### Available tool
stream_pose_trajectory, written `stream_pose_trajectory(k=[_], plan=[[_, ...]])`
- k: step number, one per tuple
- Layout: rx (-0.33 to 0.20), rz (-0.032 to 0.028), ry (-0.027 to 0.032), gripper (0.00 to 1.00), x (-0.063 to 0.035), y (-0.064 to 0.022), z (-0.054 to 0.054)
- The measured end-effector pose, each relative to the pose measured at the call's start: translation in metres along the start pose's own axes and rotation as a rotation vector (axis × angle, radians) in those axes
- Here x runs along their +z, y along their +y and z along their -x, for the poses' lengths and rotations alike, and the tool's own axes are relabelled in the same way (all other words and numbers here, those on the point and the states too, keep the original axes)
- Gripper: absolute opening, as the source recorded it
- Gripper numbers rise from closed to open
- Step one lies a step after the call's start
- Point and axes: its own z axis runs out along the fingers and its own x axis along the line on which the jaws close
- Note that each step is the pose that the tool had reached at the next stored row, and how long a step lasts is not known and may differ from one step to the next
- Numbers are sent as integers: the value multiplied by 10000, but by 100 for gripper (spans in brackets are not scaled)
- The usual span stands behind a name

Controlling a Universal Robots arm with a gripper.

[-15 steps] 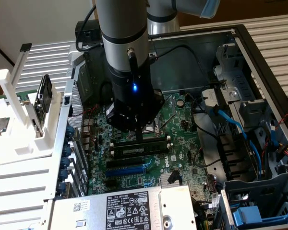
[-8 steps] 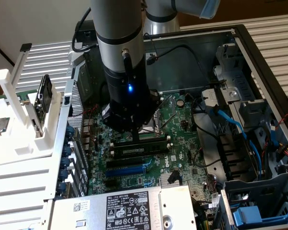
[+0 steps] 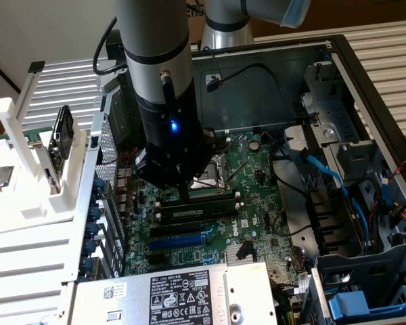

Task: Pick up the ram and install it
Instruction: 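Press down the ram until it locks into place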

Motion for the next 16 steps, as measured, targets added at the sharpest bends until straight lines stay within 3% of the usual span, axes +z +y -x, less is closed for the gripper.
stream_pose_trajectory(k=[16], plan=[[8, -2, 1, 10, 105, 22, -27]])
